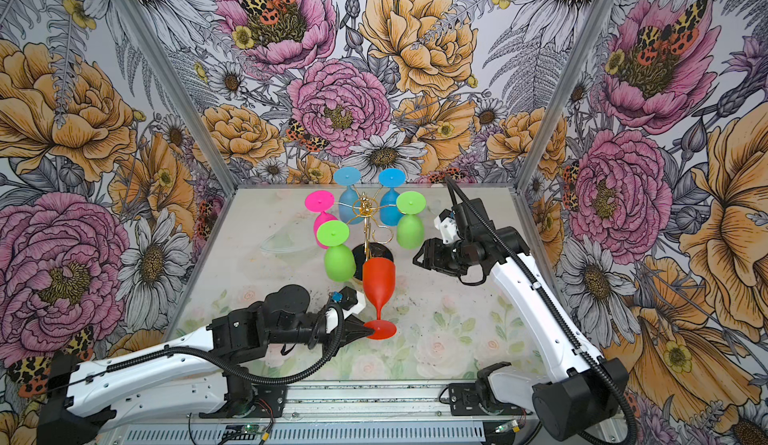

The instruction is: Take the wine glass off the wine glass rack

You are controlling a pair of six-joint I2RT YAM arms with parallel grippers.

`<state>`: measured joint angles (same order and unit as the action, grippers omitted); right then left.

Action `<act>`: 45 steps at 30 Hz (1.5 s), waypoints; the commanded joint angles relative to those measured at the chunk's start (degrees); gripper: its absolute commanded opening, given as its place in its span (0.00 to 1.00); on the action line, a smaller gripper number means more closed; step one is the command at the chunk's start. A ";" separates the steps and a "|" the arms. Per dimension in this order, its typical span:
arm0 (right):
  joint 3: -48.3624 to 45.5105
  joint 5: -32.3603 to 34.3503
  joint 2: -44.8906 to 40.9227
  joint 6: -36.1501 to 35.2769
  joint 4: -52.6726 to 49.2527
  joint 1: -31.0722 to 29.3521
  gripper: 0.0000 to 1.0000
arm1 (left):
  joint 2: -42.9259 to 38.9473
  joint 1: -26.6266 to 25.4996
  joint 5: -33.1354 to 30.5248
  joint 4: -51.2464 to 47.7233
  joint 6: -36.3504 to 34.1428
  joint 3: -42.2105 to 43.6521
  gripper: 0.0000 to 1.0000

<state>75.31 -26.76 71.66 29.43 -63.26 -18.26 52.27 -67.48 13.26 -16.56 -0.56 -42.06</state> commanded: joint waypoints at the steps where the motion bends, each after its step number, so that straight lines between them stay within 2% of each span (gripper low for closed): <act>1: 3.46 -0.37 1.13 -0.77 -0.54 -1.14 0.60 | 0.74 -2.92 -8.77 0.32 -8.62 1.08 0.00; 6: 5.33 -1.84 2.34 -0.43 -0.54 -1.94 0.60 | 2.41 -8.22 -15.41 0.03 -17.10 2.73 0.00; 7: 5.46 -2.27 2.56 -0.40 -0.54 -2.12 0.60 | 2.70 -10.58 -16.66 -0.03 -18.65 2.91 0.00; 12: 5.31 -3.34 2.88 -0.42 -0.63 -3.05 0.60 | 2.62 -13.14 -21.38 0.03 -23.53 3.19 0.00; 15: 5.27 -4.43 3.13 -0.34 -0.63 -3.06 0.58 | 2.43 -15.04 -26.30 -0.05 -27.23 3.69 0.00; 21: 4.41 -10.02 3.19 -0.95 -0.63 -4.10 0.53 | 2.64 -16.63 -32.87 -0.70 -31.53 4.80 0.00; 26: 4.26 -11.03 3.51 -1.22 -0.72 -6.00 0.51 | 3.58 -18.27 -39.78 -1.29 -34.52 5.19 0.00; 31: 3.00 -11.34 4.40 -1.11 -0.63 -7.28 0.48 | 2.75 -18.43 -41.35 -1.37 -36.07 5.92 0.00; 39: 3.16 -12.51 5.87 -1.43 -0.72 -8.80 0.32 | 3.36 -20.19 -48.30 -1.29 -41.29 7.24 0.00; 45: 1.72 -11.83 5.93 -1.48 -0.72 -9.21 0.21 | 3.17 -20.41 -50.71 -1.29 -42.85 7.34 0.00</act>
<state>77.91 -38.24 77.49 28.60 -63.51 -26.96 55.79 -87.68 -32.82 -19.53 -42.09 -35.09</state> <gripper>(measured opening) 0.215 0.062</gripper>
